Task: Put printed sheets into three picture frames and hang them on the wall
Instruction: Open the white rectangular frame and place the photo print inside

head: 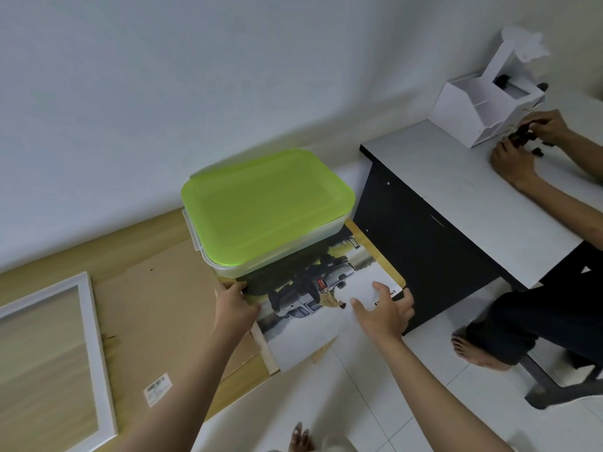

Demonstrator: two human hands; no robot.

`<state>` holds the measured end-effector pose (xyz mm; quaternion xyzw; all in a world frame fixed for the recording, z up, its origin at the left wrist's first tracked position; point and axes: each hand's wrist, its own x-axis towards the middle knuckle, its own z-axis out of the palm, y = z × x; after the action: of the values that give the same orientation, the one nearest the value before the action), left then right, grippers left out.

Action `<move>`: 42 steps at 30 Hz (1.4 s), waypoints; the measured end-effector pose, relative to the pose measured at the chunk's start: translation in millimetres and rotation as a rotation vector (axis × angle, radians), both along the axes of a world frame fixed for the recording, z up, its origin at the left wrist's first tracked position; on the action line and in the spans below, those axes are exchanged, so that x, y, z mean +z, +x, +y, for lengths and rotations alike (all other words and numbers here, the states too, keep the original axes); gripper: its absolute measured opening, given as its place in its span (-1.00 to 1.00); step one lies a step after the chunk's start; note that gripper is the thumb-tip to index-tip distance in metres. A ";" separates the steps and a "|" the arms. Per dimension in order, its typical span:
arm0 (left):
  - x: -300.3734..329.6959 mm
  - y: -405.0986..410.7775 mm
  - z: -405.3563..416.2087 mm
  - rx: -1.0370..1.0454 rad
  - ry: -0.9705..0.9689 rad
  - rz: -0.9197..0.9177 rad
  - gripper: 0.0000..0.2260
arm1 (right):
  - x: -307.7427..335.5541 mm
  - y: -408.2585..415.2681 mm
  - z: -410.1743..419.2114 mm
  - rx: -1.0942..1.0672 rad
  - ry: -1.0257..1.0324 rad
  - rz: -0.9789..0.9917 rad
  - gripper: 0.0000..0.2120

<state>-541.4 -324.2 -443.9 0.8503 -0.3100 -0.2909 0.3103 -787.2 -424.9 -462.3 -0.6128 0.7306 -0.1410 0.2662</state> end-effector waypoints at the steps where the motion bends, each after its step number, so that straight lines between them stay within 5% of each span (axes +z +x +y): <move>1: 0.6 -0.3 1.7 0.000 -0.014 -0.002 -0.52 | 0.7 1.5 2.3 0.005 -0.022 0.021 -0.41; 14: 23.9 88.9 124.0 0.138 -0.269 -0.066 -0.69 | 19.2 164.0 102.6 0.349 -0.239 -0.201 -0.58; 32: 22.6 321.6 414.2 0.628 -0.160 -0.197 -0.75 | 38.7 482.0 319.0 0.955 -0.145 -0.347 -0.59; 37: 13.1 346.5 465.9 0.786 -0.082 -0.121 -0.68 | 34.5 548.3 327.1 1.141 -0.147 -0.285 -0.60; 42: -0.2 353.4 486.1 0.774 -0.002 -0.039 -0.54 | 31.1 609.6 309.0 1.313 -0.134 0.010 -0.49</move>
<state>-188.0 161.9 -444.1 0.9095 0.0278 -0.1356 0.3920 -177.5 -115.9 -431.1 -0.9469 0.1957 0.0085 0.2548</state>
